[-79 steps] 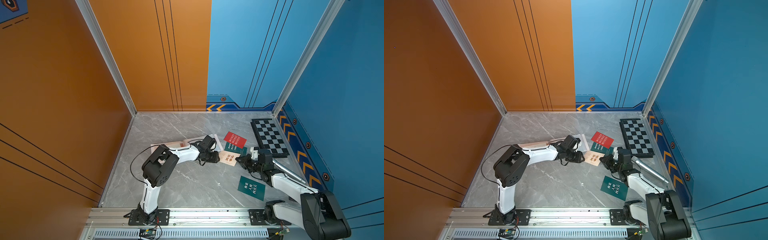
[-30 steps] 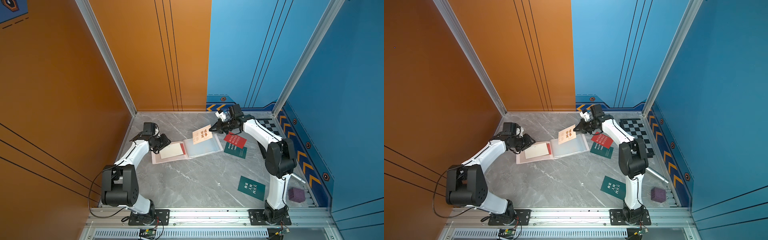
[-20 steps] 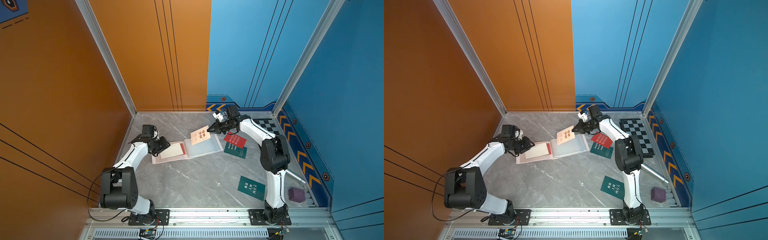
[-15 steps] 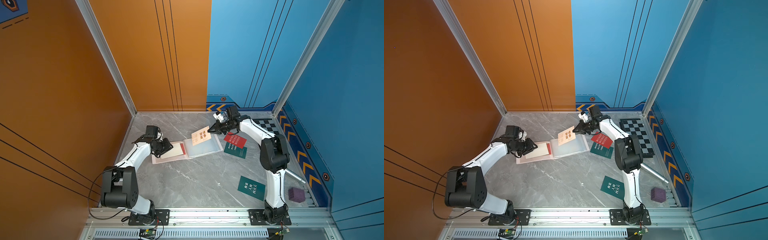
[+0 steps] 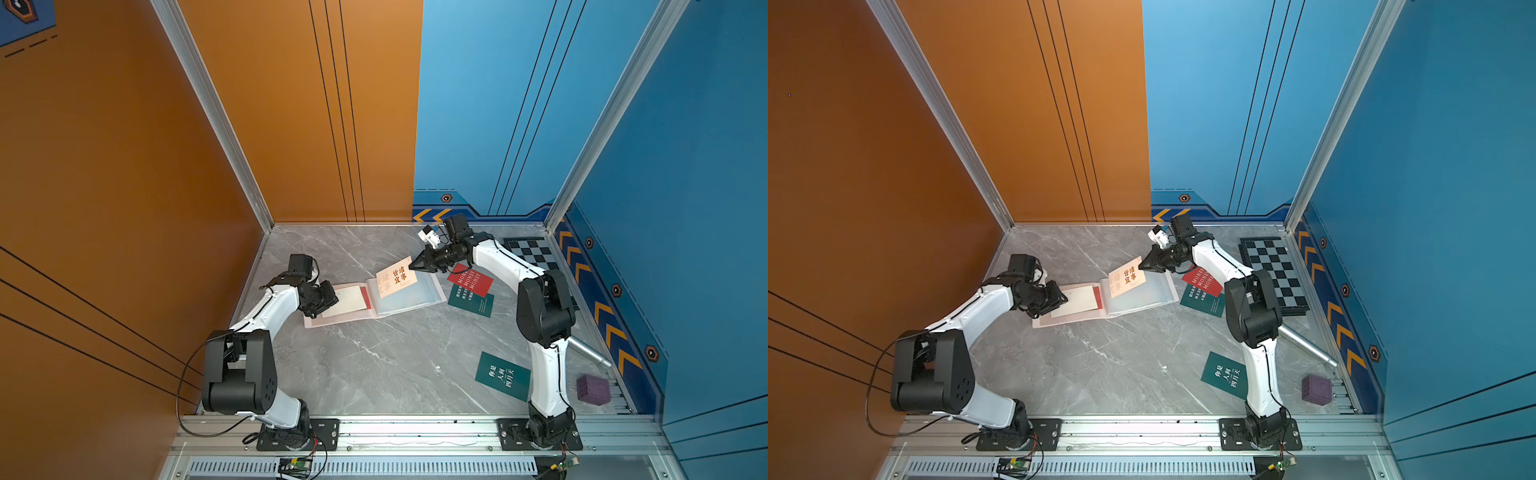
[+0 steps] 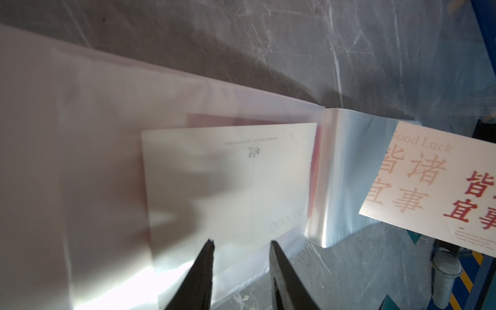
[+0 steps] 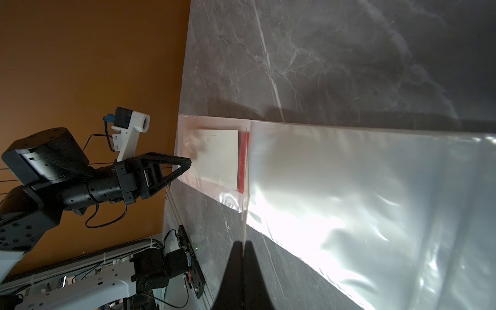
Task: Place the photos into the photo albums
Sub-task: Insert the photo into the photo album.
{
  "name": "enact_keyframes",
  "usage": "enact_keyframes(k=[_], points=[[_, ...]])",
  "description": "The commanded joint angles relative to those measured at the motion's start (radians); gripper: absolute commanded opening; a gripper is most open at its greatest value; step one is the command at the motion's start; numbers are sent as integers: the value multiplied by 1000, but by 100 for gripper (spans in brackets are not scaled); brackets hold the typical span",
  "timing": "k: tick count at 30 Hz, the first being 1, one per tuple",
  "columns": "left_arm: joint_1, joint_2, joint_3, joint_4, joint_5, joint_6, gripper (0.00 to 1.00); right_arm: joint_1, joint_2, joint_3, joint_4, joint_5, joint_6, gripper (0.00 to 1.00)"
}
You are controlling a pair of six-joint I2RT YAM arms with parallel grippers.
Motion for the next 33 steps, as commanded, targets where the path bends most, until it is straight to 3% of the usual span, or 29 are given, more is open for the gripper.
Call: enact_keyframes(k=[1,5,11,33], points=[[39,-32,-55,-58,-46,31,36,21,41,22,-24,-28,-17,0],[82,-21,-87,-56,-45,33,36,33,57,27,-24,-34,-5,0],[86,34,-94,-55,-57,55,35,50,92,27,-24,-14,18,0],[85,18,-108,-53,-66,62,35,108,212,137,-24,6,93,0]])
